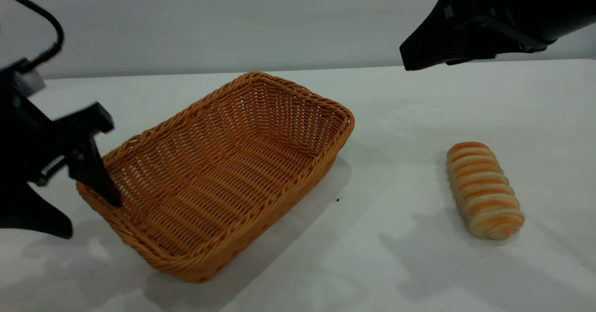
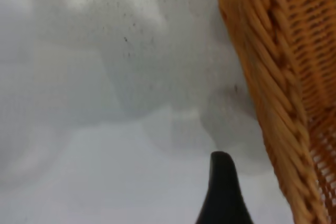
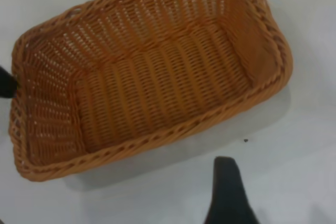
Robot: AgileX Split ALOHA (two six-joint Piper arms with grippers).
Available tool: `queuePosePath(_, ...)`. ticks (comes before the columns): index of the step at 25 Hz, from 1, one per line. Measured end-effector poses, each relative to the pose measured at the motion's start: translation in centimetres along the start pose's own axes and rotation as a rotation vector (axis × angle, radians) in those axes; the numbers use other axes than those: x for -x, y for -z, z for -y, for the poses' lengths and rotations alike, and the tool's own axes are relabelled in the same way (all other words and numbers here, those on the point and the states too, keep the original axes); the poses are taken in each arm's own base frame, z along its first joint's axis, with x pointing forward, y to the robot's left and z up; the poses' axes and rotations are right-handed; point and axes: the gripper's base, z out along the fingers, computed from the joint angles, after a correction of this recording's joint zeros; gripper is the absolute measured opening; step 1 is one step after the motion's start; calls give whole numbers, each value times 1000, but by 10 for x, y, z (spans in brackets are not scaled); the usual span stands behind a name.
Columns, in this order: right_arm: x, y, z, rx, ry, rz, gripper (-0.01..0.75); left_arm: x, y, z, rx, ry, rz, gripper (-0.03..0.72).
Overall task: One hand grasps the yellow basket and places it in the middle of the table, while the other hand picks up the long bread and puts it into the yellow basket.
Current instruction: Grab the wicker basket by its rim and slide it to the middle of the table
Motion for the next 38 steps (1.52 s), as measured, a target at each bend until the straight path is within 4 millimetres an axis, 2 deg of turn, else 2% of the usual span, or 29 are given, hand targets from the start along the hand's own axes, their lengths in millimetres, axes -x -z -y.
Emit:
queuePosePath(6,0,0,0,-3,-1,-1,558,-1,-37,10,4,91,63,574)
queuePosePath(9,-2,-4,2,-4,-4,-13,558,-1,-51,8,22,139,87,503)
queuePosePath(11,-4,-6,2,-2,-10,-24,558,0,-55,6,30,160,96,387)
queuePosePath(14,-7,-10,3,4,-15,-41,558,0,-57,6,28,195,98,149)
queuePosePath(15,-8,-12,3,5,-20,-47,558,1,-57,6,24,219,106,102)
queuePosePath(19,-10,-13,8,-1,-94,-65,558,3,-51,10,8,164,114,102)
queuePosePath(21,-11,-10,18,-22,-129,-75,558,10,-43,18,-17,71,131,102)
queuePosePath(25,-14,-1,47,-95,-174,-82,558,37,-25,38,-68,-192,105,102)
queuePosePath(28,-18,3,70,-145,-235,-85,557,60,-20,55,-90,-361,60,102)
queuePosePath(32,-30,-7,86,-167,-285,-133,558,87,-32,76,-83,-530,-20,102)
queuePosePath(38,-37,-45,109,-196,-307,-205,558,110,-71,87,-73,-559,-113,102)
